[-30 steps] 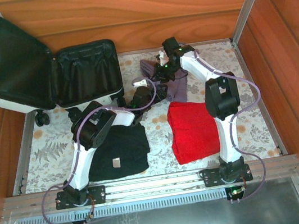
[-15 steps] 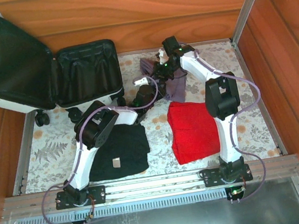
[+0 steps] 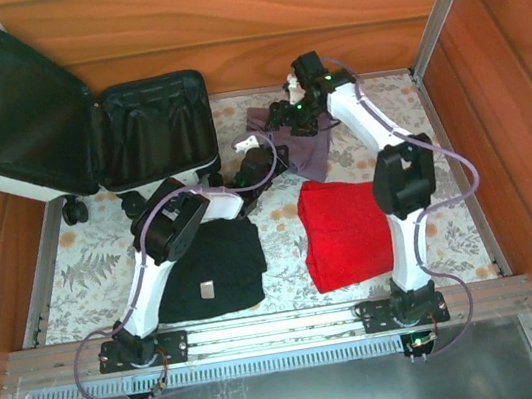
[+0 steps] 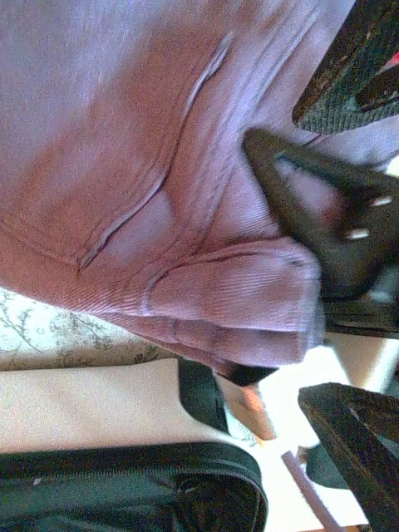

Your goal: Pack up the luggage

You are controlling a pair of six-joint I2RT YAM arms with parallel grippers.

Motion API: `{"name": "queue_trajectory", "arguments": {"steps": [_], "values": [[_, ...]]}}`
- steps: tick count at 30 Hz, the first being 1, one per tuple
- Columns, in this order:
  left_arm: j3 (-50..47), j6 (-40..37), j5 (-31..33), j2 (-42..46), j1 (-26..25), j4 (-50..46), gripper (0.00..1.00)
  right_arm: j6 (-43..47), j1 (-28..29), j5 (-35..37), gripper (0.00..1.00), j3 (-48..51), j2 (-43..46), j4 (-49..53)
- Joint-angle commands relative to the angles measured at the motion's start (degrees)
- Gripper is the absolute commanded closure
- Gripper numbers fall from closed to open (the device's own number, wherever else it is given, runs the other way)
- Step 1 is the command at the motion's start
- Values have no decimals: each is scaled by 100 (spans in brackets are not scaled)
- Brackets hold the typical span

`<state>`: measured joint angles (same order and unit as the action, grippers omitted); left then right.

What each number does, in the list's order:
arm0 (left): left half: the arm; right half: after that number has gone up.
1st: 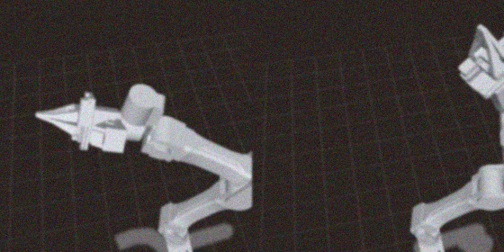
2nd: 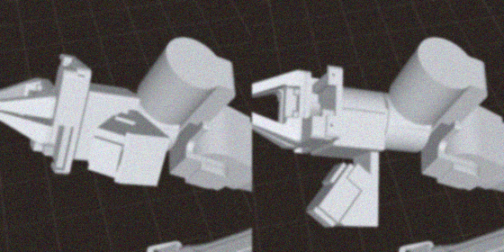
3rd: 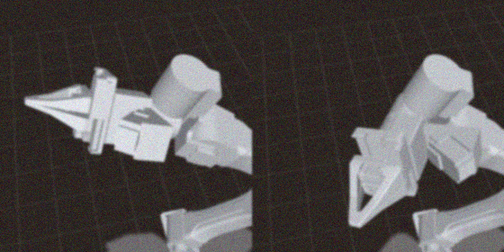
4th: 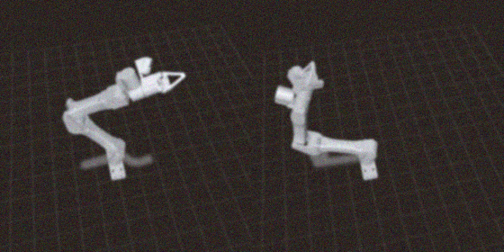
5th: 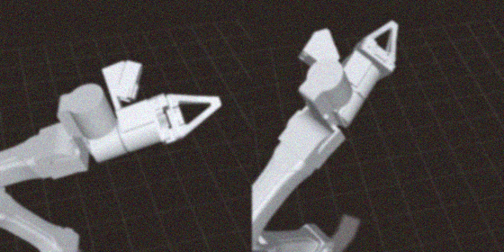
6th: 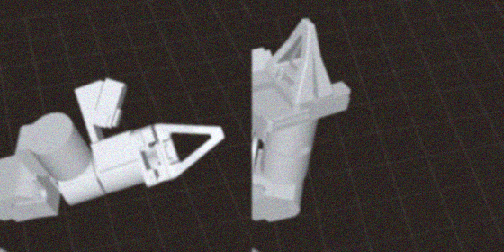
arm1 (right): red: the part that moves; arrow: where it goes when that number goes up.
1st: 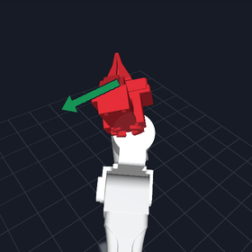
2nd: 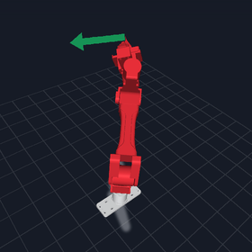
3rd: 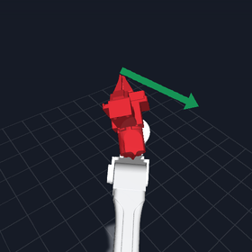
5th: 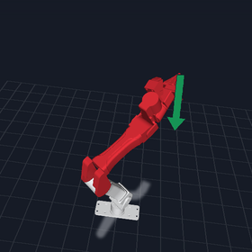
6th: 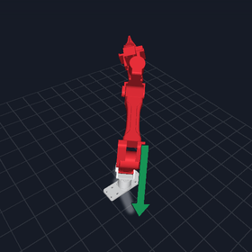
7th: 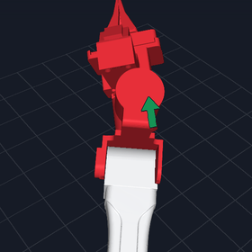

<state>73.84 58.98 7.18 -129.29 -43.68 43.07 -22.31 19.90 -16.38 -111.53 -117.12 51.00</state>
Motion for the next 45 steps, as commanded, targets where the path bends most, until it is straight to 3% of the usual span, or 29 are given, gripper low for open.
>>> {"name": "queue_trajectory", "arguments": {"steps": [1,8,15,22,25,33,40,45], "values": [[-86,141,-19,559,212,160,100,113,-321,826,16,303,1157,323],[102,591,-344,1374,521,-236,100,-171,-902,1587,16,1917,3155,-202],[769,559,-496,2001,762,-1107,100,-418,-1041,1870,18,3185,4104,-450],[1972,121,-1077,2123,1220,-2305,100,-433,-1056,2021,20,3819,4642,-436],[2232,-25,-1048,2199,1423,-2697,100,-431,-1056,2094,20,3926,4815,-390],[2450,-522,-880,2462,2026,-3200,100,-424,-1058,2139,20,4117,5091,-299],[2506,-454,-979,2440,2775,-3374,100,-332,-1054,2328,20,4350,5260,-170],[2841,-530,-1003,2268,3036,-3522,100,-301,-1058,2340,20,4566,5226,-174]]}}
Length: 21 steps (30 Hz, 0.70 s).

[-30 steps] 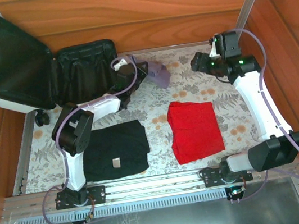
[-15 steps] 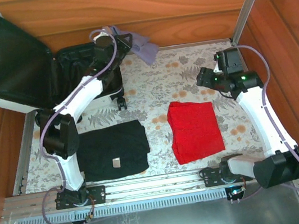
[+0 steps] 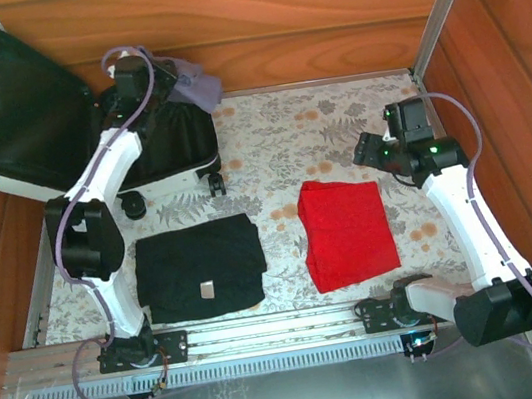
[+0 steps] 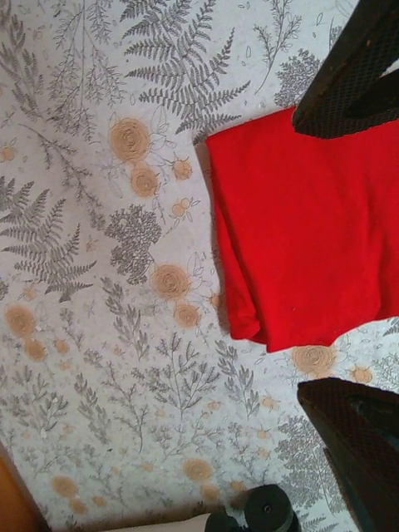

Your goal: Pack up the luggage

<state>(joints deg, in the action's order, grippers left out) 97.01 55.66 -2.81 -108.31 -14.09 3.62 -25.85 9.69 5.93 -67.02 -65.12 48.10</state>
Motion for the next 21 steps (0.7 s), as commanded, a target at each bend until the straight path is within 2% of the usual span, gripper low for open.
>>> {"name": "queue_trajectory", "arguments": {"steps": [1,13,21], "values": [[625,-221,-3,127,119,373,100,53,-38,99,20,148,13,122],[1416,14,-171,-560,467,35,100,141,-46,157,20,501,52,113],[1600,287,-233,-919,599,-78,100,185,-44,136,20,689,-25,47]]}}
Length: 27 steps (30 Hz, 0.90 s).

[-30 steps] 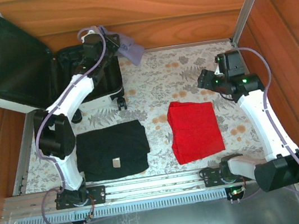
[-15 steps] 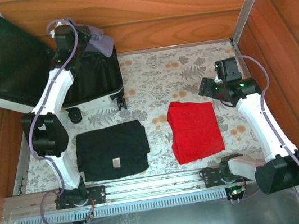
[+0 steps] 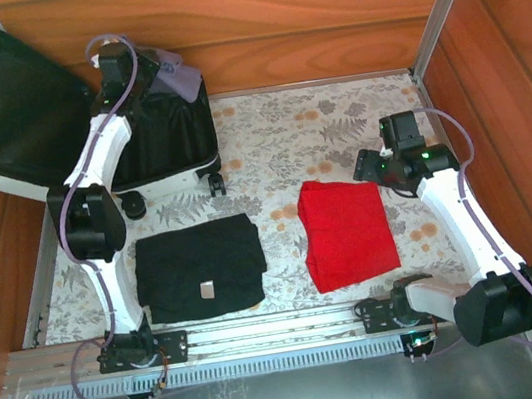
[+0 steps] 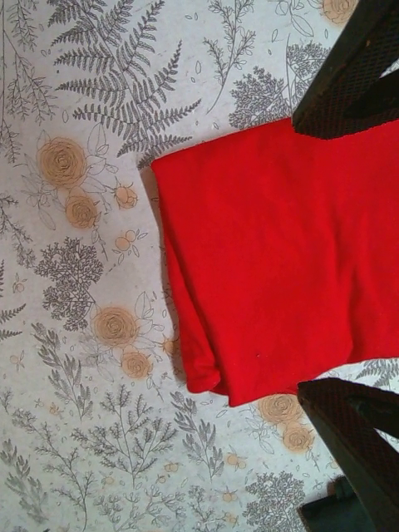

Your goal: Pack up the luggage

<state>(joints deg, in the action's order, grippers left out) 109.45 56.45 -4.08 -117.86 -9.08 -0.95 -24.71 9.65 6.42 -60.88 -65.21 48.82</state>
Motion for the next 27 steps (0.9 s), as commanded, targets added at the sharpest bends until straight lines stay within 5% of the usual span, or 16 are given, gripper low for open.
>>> {"name": "queue_trajectory", "arguments": {"steps": [1,19,27], "values": [[394,264,-159,-14,120,376,100,71,-42,88,20,93,-26,-34],[1772,710,-609,-1050,224,-450,100,115,-40,31,20,329,-177,-171],[-20,762,-391,-345,212,-216,100,137,-42,-91,20,379,-47,-128]]}}
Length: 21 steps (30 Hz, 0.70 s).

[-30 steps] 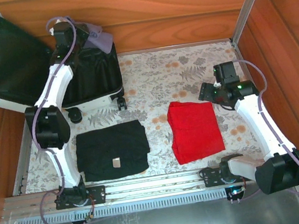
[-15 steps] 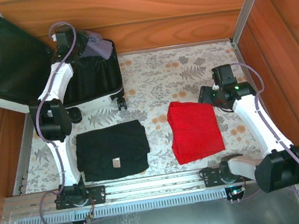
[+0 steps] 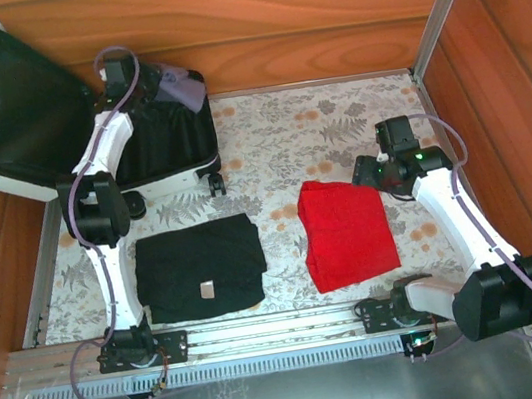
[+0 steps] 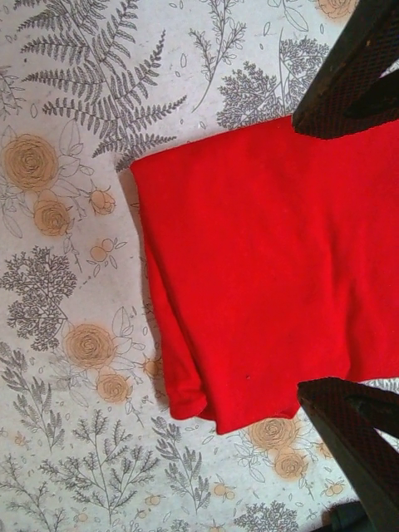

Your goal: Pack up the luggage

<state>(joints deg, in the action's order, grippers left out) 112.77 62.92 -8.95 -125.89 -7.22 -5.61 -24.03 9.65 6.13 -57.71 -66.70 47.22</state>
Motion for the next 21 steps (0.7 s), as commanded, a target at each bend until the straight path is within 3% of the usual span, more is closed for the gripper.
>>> {"name": "queue_trajectory", "arguments": {"steps": [1,6,7,9,14,16,21], "values": [[-594,128,139,562,19,252,100,90,-41,-96,19,80,134,41],[-1563,443,252,902,28,286,100,223,-38,-466,18,217,401,-61],[-1706,508,248,946,28,283,96,247,-40,-541,17,257,476,-89],[-1971,656,249,1047,28,272,71,323,-42,-661,15,313,614,-118],[-2790,995,583,1610,-37,79,29,431,-42,-709,13,373,878,19],[-3063,1036,767,1929,-110,-173,5,458,-42,-735,12,400,946,41],[-3932,1272,894,2795,-371,-399,0,438,-41,-893,11,480,945,-9]]}}
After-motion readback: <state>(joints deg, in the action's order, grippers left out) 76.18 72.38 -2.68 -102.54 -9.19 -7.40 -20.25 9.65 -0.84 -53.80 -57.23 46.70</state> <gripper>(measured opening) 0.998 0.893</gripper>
